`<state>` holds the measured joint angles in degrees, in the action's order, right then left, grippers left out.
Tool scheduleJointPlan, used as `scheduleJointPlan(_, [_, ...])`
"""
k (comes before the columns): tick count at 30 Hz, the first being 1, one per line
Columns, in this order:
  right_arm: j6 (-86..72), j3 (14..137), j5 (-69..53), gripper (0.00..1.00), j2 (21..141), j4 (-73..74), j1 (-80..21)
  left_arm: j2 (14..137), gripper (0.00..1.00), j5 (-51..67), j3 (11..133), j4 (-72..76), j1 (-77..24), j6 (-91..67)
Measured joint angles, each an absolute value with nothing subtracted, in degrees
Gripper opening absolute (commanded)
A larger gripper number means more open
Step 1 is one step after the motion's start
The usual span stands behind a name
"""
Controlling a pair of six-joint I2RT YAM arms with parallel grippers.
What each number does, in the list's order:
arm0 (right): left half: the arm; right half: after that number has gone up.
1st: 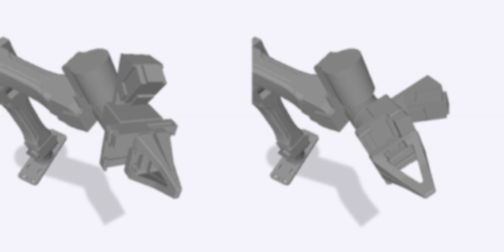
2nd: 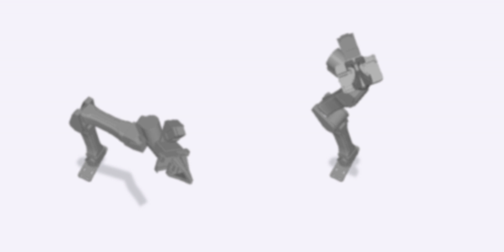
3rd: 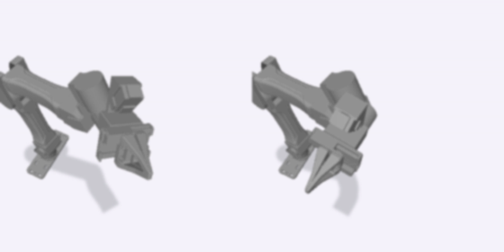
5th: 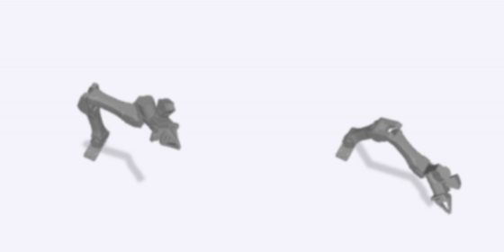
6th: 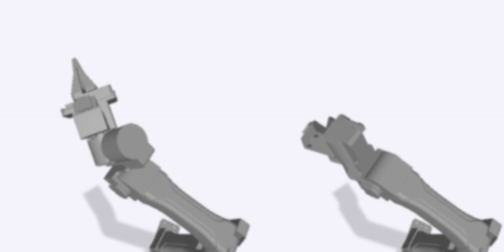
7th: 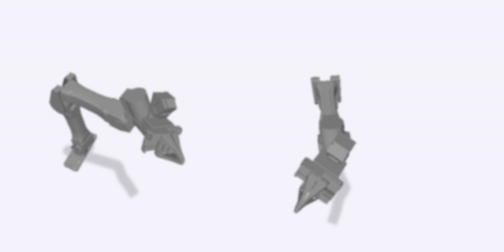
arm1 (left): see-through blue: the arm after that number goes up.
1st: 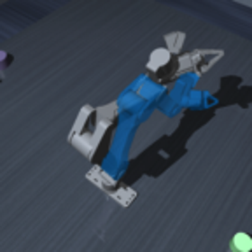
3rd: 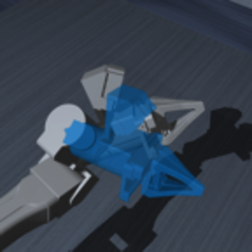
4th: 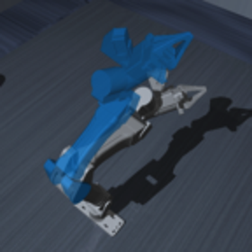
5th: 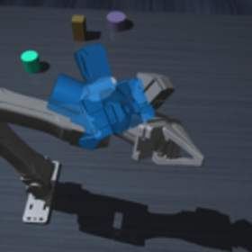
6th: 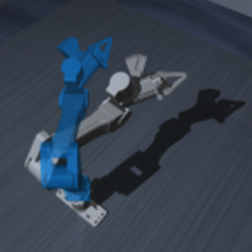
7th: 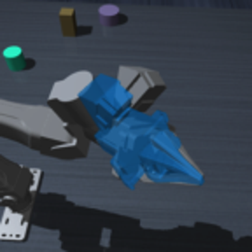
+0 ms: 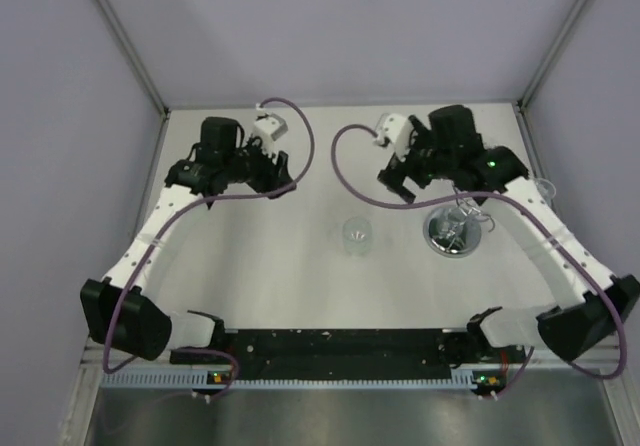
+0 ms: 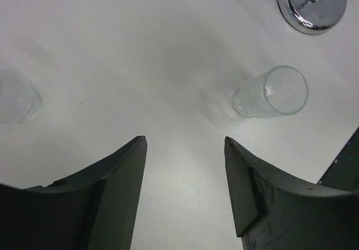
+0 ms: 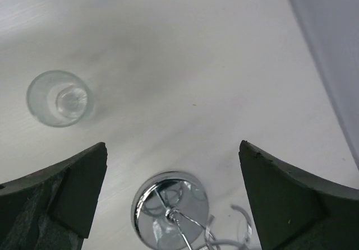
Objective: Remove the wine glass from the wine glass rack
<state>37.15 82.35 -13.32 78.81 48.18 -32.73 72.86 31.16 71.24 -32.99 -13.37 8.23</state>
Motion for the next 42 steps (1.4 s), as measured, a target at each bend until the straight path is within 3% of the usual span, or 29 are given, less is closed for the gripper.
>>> scheduleJointPlan(8, [24.88, 81.73, -2.98, 0.98, 65.34, 36.86, -26.09, 83.50, 0.46, 28.38, 75.35, -40.05, -29.08, 16.32])
scheduleJointPlan(12, [22.13, 78.81, -0.43, 0.98, 62.30, 34.06, -25.30, 89.62, 0.46, 26.41, 79.13, -41.23, -34.70, 18.61])
scheduleJointPlan(22, [20.08, 74.63, 2.72, 0.97, 59.57, 33.89, -21.43, 99.11, 0.45, 24.32, 84.18, -41.23, -39.51, 19.22])
scheduleJointPlan(29, [19.25, 72.25, 2.39, 0.97, 56.82, 32.77, -20.43, 103.26, 0.38, 23.27, 87.22, -41.21, -40.64, 18.52])
scheduleJointPlan(37, [19.20, 68.25, 2.26, 0.97, 54.59, 32.14, -18.81, 104.92, 0.22, 23.14, 87.79, -41.67, -41.74, 18.39])
scheduleJointPlan(41, [19.22, 68.23, 2.24, 0.97, 54.52, 32.01, -18.57, 105.56, 0.00, 22.98, 88.07, -41.58, -42.06, 18.81])
scheduleJointPlan(42, [19.22, 68.23, 2.13, 0.97, 54.48, 31.94, -18.57, 105.67, 0.00, 22.63, 88.20, -41.60, -42.11, 19.27])
